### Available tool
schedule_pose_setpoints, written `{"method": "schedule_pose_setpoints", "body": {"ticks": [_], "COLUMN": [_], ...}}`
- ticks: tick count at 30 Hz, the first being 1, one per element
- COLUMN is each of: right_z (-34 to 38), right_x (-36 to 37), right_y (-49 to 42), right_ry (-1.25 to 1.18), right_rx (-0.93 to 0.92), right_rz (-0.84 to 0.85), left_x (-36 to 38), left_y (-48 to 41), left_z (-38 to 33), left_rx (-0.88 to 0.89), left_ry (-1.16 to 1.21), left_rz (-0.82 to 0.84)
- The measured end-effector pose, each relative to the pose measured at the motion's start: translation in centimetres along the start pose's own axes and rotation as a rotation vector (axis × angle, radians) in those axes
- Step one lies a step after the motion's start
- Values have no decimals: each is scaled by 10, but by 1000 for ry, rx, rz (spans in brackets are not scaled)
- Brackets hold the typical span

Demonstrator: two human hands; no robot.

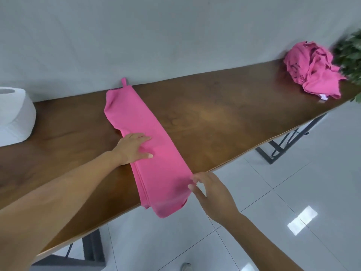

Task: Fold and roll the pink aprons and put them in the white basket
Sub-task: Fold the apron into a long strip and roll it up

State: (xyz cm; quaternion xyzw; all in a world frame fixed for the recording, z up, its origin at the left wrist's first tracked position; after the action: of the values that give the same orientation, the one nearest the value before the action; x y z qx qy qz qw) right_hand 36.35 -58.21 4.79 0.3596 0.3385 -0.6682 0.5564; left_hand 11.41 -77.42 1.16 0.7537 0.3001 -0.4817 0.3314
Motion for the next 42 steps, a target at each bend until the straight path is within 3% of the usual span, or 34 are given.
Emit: {"method": "schedule_pose_setpoints", "body": {"ticks": [11,17,19,22,29,37,42], "right_z": [-29,-51,-70,-109,-156,-163,-177], "right_x": [-2,12,22,58,132,202,225], "right_y": [-55,-46,-35,-19,-6,-9,12], "right_ry": [-52,-138,-143,-149,-185,-203,-309], "right_rx": [-252,-295,-247,-98,76,158,312], "right_rz": [104,10,-5,157,501,662,677], "left_x": [24,28,32,43,47,48,47], "left_y": [46,53,51,52,52,53,52], "left_z": [-20,-41,-53,-63,-61,-60,-61], "left_rx": [-23,-175,-281,-375,-384,-386,-383], "left_ry": [122,51,63,25,-28,-36,-34], "left_rz": [-85,-198,-274,-379,-487,-511,-513]}}
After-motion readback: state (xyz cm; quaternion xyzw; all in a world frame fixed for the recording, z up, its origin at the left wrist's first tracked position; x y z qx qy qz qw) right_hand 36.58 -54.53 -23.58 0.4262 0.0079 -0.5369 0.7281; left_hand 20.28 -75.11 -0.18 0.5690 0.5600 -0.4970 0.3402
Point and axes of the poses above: each hand's wrist, its own y-axis away from the middle knuckle, its own x-axis out of the palm, z = x × y, the point moved 8 cm from there along -y, towards the middle knuckle, and after that the axes turned 1 degree about y, right-handed, at the moved point
